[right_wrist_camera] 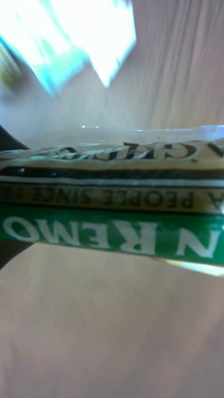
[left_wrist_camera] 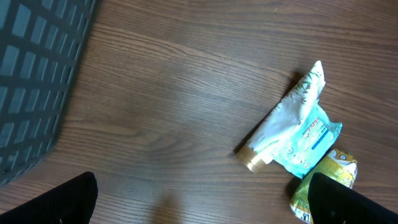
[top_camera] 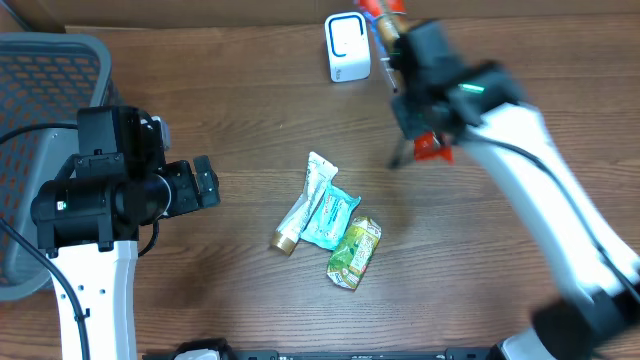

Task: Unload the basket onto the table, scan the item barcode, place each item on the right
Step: 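Swing the spaghetti pack right and lower it toward the table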

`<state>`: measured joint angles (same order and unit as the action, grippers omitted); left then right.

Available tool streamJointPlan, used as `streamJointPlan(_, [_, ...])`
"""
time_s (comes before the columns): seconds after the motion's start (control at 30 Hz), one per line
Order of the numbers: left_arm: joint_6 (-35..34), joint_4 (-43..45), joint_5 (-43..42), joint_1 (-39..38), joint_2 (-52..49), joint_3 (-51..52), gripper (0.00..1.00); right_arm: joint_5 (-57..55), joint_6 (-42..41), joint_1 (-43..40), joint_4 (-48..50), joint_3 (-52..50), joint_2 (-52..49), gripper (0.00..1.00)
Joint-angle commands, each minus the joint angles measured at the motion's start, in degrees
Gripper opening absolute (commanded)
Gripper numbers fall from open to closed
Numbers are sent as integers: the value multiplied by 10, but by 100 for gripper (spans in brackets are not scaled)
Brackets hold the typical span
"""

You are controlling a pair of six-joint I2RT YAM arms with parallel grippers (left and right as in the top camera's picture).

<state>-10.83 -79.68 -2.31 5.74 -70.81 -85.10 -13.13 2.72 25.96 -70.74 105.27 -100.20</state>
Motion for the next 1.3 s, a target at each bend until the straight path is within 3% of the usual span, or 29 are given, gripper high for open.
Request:
streamJointPlan(0.0, [-10,2,-2,2,0,-5,100,247,-89,-49,-75,21,89,4])
streamJointPlan(0.2, [-10,2,-2,2,0,-5,100,245,-87,-111,-158,17,104,4])
streamJointPlan(1.0, [-10,2,-2,2,0,-5,100,390,-53,-386,-135,16,104,4])
streamJointPlan(1.27, [-10,2,-2,2,0,-5,100,398,-44,-414,-135,16,103,4])
